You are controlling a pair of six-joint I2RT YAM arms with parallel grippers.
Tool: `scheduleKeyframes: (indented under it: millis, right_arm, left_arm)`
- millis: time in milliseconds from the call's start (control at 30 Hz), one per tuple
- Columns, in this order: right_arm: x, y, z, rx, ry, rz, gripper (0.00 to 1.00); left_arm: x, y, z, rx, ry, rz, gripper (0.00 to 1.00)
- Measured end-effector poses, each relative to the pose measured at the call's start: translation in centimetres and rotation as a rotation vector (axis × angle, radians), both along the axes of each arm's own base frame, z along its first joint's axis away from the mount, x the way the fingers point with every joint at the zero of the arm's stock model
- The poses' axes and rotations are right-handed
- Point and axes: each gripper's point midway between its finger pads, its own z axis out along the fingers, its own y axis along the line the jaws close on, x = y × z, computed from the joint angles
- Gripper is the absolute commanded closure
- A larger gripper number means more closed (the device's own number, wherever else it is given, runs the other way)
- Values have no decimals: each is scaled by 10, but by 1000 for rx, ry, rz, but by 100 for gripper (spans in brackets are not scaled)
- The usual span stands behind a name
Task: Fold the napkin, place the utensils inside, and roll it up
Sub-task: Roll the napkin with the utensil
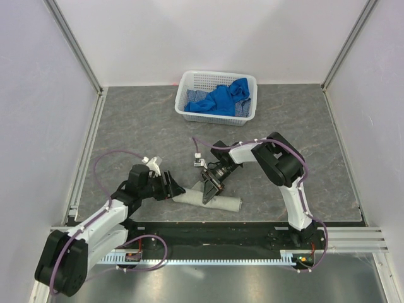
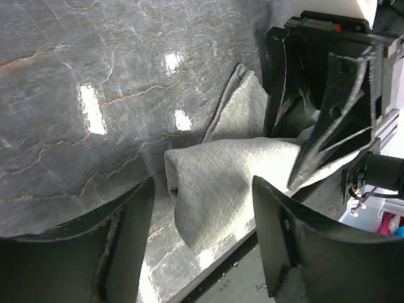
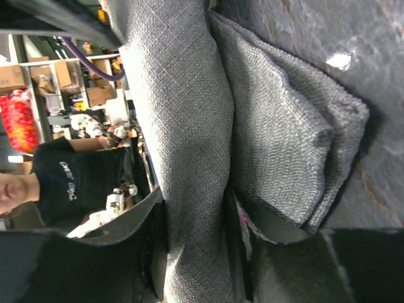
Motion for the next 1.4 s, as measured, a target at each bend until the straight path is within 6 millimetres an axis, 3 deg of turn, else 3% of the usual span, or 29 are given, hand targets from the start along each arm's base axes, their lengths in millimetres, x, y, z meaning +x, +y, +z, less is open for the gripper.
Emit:
scheduleKeyframes:
  millis: [267, 367, 500, 633, 700, 833, 933, 1200, 1267, 1300, 1400]
  right_arm:
    - [4, 0, 10, -19, 29, -24, 27]
    - [11, 0, 15, -48, -35, -39, 23]
    - [34, -1, 19, -105, -252, -84, 21]
    - [56, -12, 32, -185, -589, -149, 16]
    - [54, -11, 45, -190, -779, -148, 15]
    - [26, 4, 59, -141, -1034, -82, 14]
    - [16, 6, 49, -157, -1131, -40, 13]
    - [25, -7, 10, -284, -1214, 30, 19]
    - [27, -10, 2, -306, -1215, 46, 25]
    - [28, -12, -2, -319, -1213, 51, 35]
    - [31, -8, -6, -324, -1181, 61, 52]
  left_arm:
    - [6, -8, -4, -40, -24, -21, 90]
    - [8, -10, -6, -45, -18, -23, 98]
    - [9, -10, -9, -37, 3, -21, 98]
    - [13, -10, -7, -12, 53, -13, 98]
    - [17, -11, -6, 4, 83, -7, 98]
    - [23, -11, -7, 28, 155, -1, 98]
    - [23, -12, -10, 34, 213, -5, 98]
    - [20, -14, -9, 30, 257, -29, 98]
    - [19, -15, -8, 24, 257, -40, 92]
    - [19, -15, -8, 24, 258, -44, 87]
    - [19, -16, -6, 24, 248, -56, 58]
